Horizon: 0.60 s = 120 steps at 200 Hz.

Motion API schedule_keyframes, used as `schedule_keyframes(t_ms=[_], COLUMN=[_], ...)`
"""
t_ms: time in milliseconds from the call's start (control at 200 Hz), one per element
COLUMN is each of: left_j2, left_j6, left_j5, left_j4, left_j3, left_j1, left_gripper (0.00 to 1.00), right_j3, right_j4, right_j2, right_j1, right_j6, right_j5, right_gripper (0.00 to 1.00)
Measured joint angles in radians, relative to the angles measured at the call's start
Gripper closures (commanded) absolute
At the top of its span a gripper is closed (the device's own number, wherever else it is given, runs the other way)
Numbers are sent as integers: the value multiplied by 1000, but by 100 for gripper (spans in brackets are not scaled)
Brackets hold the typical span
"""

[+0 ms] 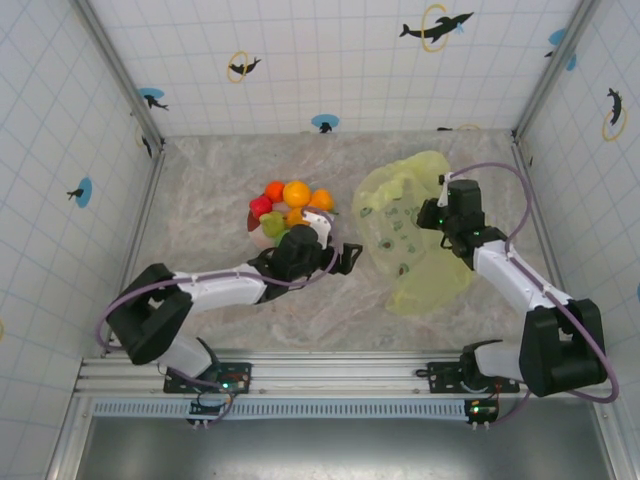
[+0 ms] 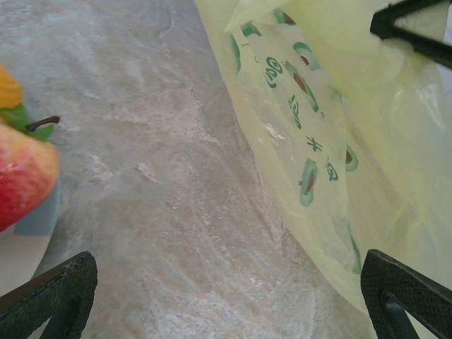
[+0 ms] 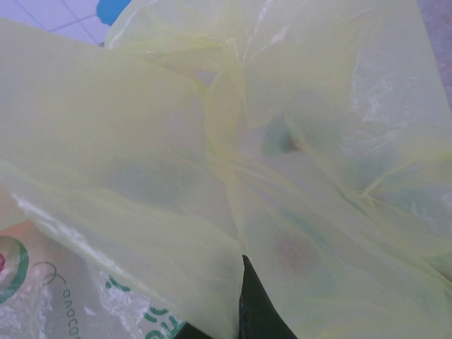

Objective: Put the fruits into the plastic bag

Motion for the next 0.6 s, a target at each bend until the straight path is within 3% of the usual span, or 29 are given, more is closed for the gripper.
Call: schedule_keyframes(t_ms=[185, 270, 385, 460, 495, 515, 600], left_j2=[158, 218, 288, 325, 335, 339, 340], left_j6=[14, 7, -30, -55, -71, -83, -148], left_j5=[14, 32, 51, 66, 78, 89, 124], left_j4=[29, 49, 81, 95, 98, 101, 118], left_j3=[110, 168, 247, 293, 308, 314, 320], left_j1=[0, 0, 0, 3, 7, 11, 32], left_gripper=[3, 10, 44, 82, 96, 100, 100], right_j3=[0, 0, 0, 1, 8, 13, 55], right_j4=[0, -1, -4, -21, -45, -60, -141], right_j2=[-1, -2, -3, -4, -4, -4, -3], right_j1=[-14, -17, -23, -28, -28, -27, -12], right_j6=[35, 45, 53, 35, 9, -10, -106], right_j5=[-79, -105, -138, -151, -142, -131, -29], right_gripper=[100, 100, 100, 100, 100, 99, 86])
